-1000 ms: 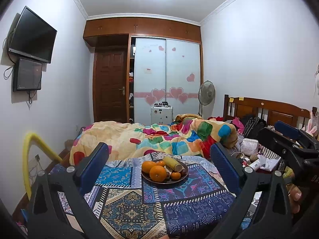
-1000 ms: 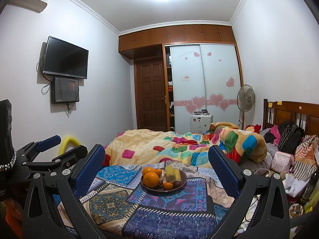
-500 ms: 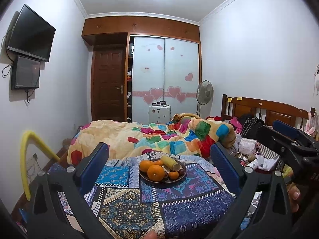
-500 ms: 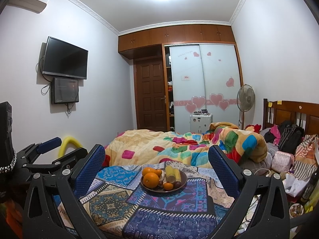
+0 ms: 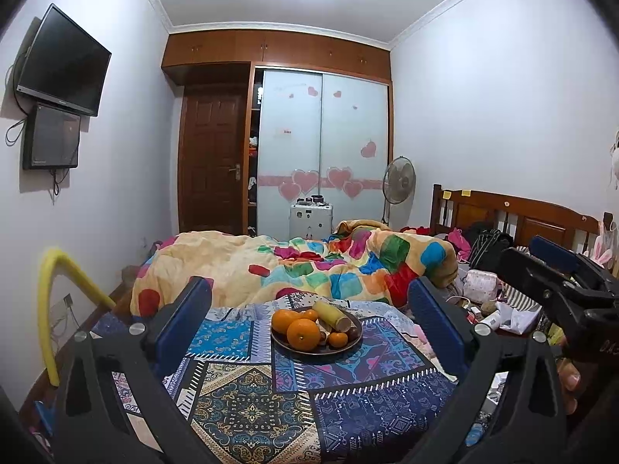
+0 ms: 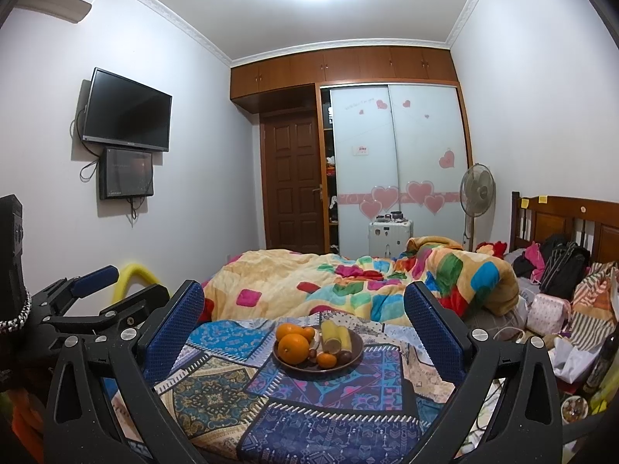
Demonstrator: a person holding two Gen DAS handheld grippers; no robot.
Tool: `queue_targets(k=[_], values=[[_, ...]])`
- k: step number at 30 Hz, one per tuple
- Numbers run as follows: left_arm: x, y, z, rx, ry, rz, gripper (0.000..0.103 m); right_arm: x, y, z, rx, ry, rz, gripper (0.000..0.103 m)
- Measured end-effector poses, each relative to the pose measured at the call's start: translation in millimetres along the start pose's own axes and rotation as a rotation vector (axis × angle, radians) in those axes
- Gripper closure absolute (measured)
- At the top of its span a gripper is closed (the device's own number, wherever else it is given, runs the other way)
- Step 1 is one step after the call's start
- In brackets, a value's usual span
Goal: Organize fruits
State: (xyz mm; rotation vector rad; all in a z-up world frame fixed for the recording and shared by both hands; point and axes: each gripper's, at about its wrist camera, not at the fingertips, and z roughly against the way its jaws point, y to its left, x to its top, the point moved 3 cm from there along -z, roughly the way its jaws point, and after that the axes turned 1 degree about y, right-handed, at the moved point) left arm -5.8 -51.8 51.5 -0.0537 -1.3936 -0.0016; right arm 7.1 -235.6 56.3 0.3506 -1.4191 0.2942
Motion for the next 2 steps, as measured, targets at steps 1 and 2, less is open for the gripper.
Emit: queue_targets(k=[1, 2], values=[[-0.1, -0.4, -0.7, -0.001, 0.001, 0.0, 0.0, -0.3, -0.2, -0.6, 0.0, 0.001, -0.001, 0.0], [0.3, -0.6, -0.2, -0.003, 0.003, 0.001, 0.0, -0.8, -0.3, -1.9, 0.001, 0.004, -0.001, 0.0]])
